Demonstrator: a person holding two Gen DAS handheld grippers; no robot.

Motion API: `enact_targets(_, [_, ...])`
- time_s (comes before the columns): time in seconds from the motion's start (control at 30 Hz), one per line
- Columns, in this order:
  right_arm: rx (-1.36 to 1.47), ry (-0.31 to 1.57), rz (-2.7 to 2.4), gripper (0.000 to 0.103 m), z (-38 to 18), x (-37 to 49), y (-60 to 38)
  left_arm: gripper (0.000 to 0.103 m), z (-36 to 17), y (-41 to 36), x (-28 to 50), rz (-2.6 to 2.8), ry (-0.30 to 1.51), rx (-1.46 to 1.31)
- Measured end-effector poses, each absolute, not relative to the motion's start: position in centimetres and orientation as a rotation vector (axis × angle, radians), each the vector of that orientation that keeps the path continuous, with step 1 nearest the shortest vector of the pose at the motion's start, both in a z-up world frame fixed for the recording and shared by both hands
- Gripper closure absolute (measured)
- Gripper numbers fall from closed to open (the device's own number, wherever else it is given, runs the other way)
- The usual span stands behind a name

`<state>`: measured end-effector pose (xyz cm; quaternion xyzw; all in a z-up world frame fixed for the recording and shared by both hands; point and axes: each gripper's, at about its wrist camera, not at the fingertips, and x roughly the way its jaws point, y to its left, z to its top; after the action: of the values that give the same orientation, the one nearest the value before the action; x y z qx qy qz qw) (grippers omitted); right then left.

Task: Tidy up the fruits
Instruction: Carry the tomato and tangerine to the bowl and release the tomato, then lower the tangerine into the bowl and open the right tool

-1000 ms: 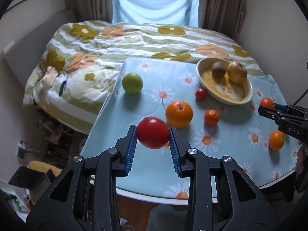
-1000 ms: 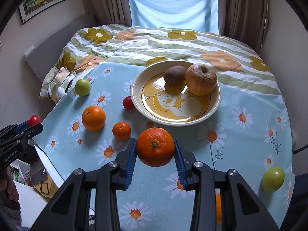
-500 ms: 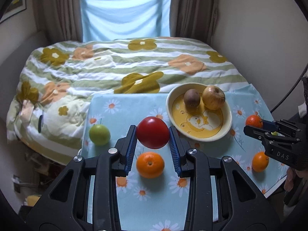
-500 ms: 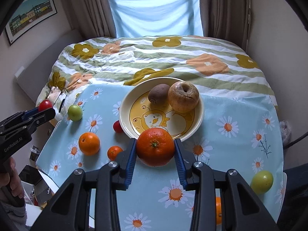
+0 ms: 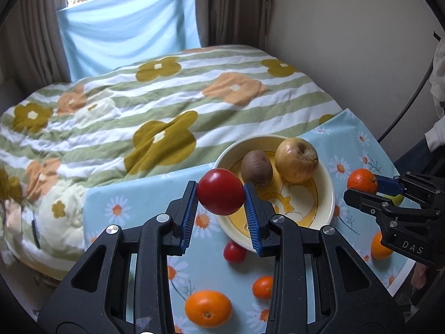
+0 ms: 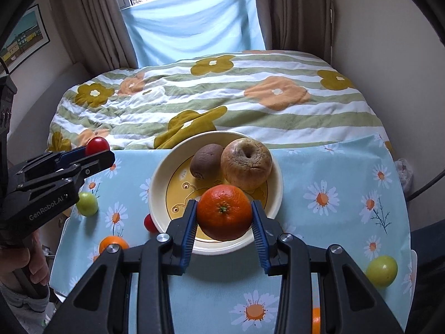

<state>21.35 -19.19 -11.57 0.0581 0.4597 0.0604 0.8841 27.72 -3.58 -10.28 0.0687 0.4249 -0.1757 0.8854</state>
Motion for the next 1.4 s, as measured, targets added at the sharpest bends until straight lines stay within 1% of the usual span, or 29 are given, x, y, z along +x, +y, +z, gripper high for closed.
enact_targets(0.37, [0.187,1.004,0.026,0.068,-13.6,22.9,-20.4,0.065,-15.0,-6.7,31.9,-0.482,0.941,0.215])
enact_targets(0.73, [0.232,1.020,-0.056,0.068,-14.4,22.2,-21.9,0.064,-16.7,-8.3,34.1,-0.559,0.936,0.287])
enact_targets(0.77, [0.236,1.021,-0.061,0.068,-14.5,22.2,-22.0,0.063,-16.8,-8.4,34.1,-0.559,0.935,0.295])
enact_targets(0.8, [0.240,1.021,-0.067,0.068,-14.6,22.1,-22.1,0.059,-16.8,-8.4,34.1,-0.559,0.933,0.301])
enact_targets(0.83, [0.245,1.020,-0.073,0.068,-14.6,22.0,-22.2,0.038,-16.8,-8.4,34.0,-0.560,0.930,0.304])
enact_targets(0.87, [0.248,1.020,-0.076,0.068,-14.6,22.0,-22.2,0.006,-16.7,-8.3,33.9,-0.556,0.922,0.303])
enact_targets(0.9, [0.249,1.019,-0.081,0.068,-14.5,21.9,-22.3,0.000,-16.5,-8.1,33.7,-0.551,0.904,0.295])
enact_targets(0.97, [0.247,1.017,-0.088,0.068,-14.4,21.9,-22.3,0.000,-15.9,-7.6,33.3,-0.560,0.880,0.275])
enact_targets(1.17, [0.250,1.012,-0.093,0.068,-14.2,21.7,-22.7,0.000,-15.8,-6.8,32.7,-0.532,0.896,0.292])
enact_targets(1.4, [0.222,1.019,-0.030,0.068,-14.1,22.1,-22.7,0.000,-14.3,-4.7,30.8,-0.453,0.904,0.247])
